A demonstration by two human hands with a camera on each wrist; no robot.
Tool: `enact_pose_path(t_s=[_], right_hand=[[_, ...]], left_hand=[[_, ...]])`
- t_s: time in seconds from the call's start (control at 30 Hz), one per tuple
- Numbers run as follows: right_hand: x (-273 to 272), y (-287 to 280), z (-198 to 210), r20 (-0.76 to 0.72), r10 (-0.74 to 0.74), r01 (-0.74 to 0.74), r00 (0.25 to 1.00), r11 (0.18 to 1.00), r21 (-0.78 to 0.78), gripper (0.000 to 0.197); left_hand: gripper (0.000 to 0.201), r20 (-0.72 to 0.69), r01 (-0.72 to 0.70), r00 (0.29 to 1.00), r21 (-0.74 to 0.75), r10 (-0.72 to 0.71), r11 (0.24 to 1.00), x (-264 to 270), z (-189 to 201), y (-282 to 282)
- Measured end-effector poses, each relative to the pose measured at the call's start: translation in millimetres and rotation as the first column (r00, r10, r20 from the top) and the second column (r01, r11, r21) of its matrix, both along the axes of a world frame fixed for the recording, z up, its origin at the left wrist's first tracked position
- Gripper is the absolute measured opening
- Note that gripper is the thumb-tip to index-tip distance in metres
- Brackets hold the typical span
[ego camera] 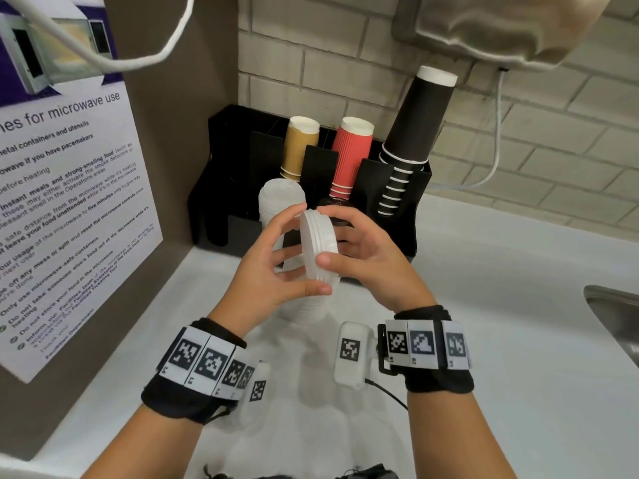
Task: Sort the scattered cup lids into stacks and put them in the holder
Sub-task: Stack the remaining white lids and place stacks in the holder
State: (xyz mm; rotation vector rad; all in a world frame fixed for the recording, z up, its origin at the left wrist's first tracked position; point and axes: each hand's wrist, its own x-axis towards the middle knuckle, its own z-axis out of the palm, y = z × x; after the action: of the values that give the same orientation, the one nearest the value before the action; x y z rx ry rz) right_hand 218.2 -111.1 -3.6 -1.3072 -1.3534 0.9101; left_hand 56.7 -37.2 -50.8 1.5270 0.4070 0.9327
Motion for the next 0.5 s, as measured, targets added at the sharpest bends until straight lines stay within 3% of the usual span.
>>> enact_pose_path(t_s=[0.37, 0.5], right_hand=[[7.2, 5.0, -1.5, 0.056, -0.045, 0.041, 0.997, 0.997, 0.065, 0.054], [52.8, 12.8, 12.9, 0.133, -0.274, 0.245, 0.952, 0.948, 0.202, 0.054]], left_hand=[[0.102, -0.016, 0.029, 0.999, 0.067, -0.028, 0.997, 3.1, -3.5, 6.7], [0.091, -0.006, -0.069, 0.998, 0.072, 0.070, 0.995, -9.9, -4.8, 18.3]])
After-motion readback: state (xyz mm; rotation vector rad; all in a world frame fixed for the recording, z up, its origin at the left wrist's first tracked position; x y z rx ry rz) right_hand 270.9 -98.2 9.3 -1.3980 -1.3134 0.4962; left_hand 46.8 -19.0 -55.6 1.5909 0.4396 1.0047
